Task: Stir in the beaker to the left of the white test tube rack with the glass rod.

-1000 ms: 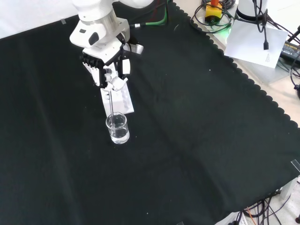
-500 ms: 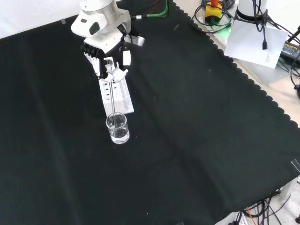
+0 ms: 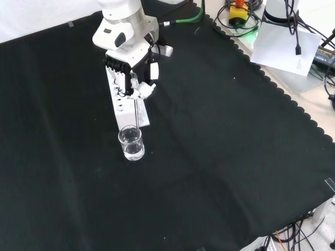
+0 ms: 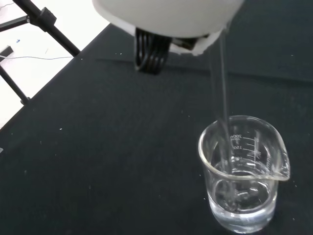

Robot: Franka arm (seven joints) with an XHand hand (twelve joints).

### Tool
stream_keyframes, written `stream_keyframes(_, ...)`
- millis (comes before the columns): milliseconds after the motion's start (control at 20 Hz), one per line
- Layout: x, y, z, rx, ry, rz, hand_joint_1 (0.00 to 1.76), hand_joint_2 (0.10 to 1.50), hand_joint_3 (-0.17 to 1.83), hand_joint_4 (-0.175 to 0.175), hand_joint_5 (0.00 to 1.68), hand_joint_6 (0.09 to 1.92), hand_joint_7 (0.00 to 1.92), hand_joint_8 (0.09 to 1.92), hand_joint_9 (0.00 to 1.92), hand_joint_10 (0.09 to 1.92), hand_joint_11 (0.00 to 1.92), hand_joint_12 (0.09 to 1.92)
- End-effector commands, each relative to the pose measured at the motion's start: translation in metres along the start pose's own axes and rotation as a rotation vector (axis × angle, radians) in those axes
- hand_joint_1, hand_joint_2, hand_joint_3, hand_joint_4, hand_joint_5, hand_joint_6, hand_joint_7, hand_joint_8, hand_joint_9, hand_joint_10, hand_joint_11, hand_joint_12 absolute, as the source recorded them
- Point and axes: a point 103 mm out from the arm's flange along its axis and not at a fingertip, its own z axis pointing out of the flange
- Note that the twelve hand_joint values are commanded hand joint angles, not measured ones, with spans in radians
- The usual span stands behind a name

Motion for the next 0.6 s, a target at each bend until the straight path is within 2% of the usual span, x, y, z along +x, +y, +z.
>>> stream_keyframes(50,0.009,0.017,0.004,0.0,-0.008,-0.02,1.21,0.6,0.87,-0.175,1.17,0.93,1.44,1.22,1.73,0.93,1.75,0.59)
stream_keyframes(350,-0.013,0.025,-0.005,-0.009,0.006,0.0,1.21,0.6,0.87,-0.175,1.17,0.93,1.44,1.22,1.73,0.93,1.75,0.59)
stream_keyframes(600,-0.021,0.012,-0.011,-0.014,0.001,0.02,1.21,0.6,0.87,-0.175,1.17,0.93,1.44,1.22,1.73,0.93,1.75,0.6)
